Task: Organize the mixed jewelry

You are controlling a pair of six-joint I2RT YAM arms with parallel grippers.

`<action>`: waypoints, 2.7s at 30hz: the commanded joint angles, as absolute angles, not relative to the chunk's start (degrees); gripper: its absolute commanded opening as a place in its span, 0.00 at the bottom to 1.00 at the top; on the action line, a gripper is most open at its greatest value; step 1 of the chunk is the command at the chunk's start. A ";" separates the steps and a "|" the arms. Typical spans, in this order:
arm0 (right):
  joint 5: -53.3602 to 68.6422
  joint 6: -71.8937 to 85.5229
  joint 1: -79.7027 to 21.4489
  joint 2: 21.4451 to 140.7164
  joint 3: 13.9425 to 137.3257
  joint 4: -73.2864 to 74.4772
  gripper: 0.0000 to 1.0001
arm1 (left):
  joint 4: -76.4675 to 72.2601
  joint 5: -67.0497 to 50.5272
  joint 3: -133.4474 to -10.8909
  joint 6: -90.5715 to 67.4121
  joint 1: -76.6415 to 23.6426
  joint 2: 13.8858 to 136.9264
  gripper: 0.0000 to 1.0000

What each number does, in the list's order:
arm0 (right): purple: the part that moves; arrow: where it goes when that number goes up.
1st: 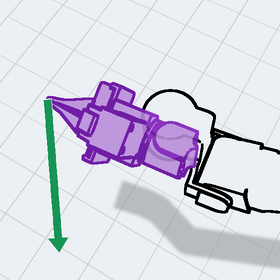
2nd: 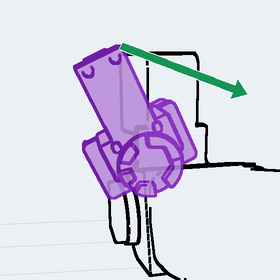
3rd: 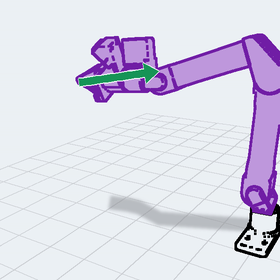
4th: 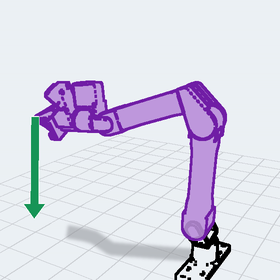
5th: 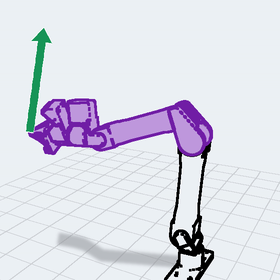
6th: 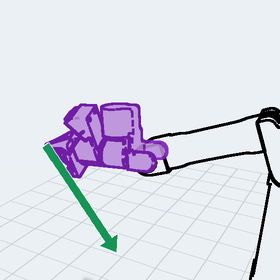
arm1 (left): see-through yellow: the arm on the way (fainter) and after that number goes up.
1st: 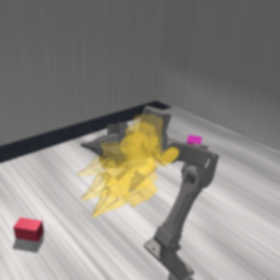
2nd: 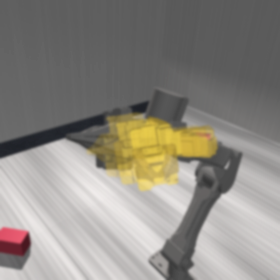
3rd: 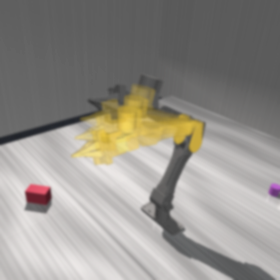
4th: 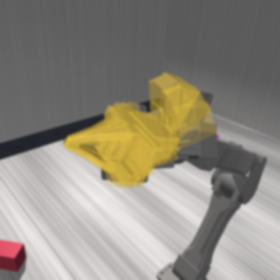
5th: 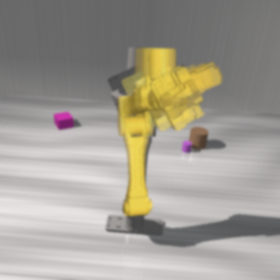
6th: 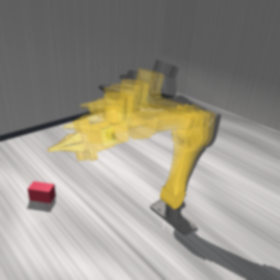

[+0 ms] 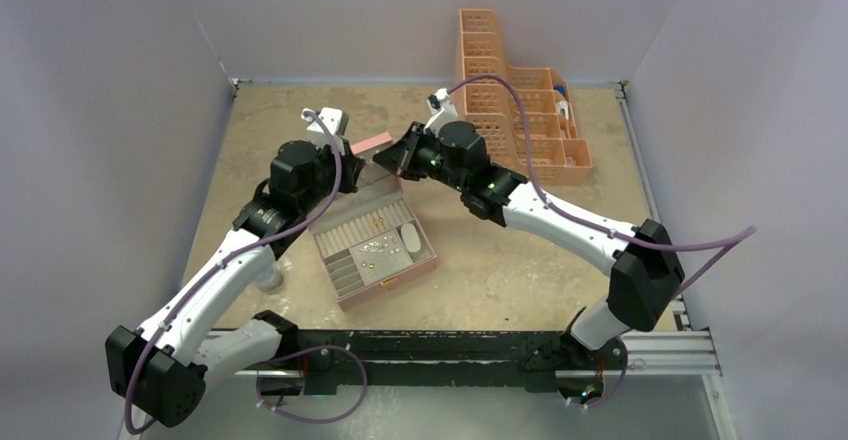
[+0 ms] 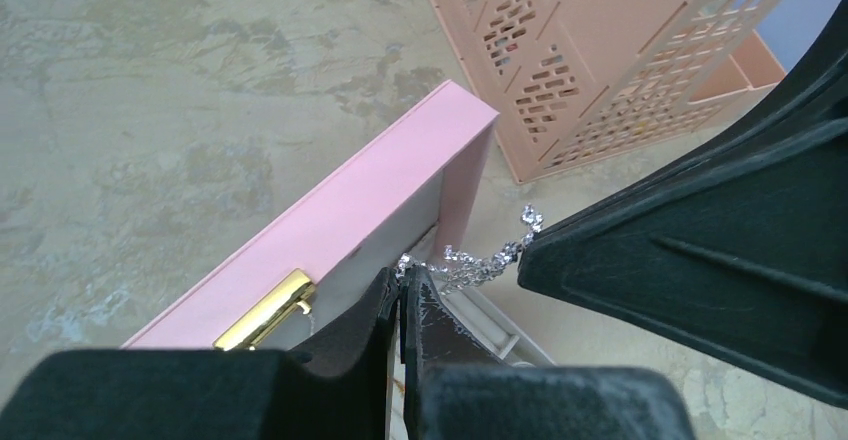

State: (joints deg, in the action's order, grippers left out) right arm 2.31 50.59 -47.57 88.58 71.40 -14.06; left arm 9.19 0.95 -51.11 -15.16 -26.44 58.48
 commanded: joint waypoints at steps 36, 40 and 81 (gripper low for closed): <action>-2.85 48.96 -47.61 94.96 72.02 -27.18 0.00 | -0.15 11.48 -50.53 -5.88 -26.80 59.50 0.00; -2.90 48.41 -47.64 95.33 71.81 -28.39 0.00 | -3.52 12.08 -49.19 -4.39 -26.81 59.00 0.00; 0.45 39.95 -47.58 97.87 72.18 -29.04 0.09 | -7.48 14.41 -49.33 2.59 -26.89 61.61 0.00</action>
State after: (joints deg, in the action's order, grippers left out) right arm -1.69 41.12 -47.57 99.44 71.35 -24.80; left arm -2.15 12.27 -47.03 0.93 -27.09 61.78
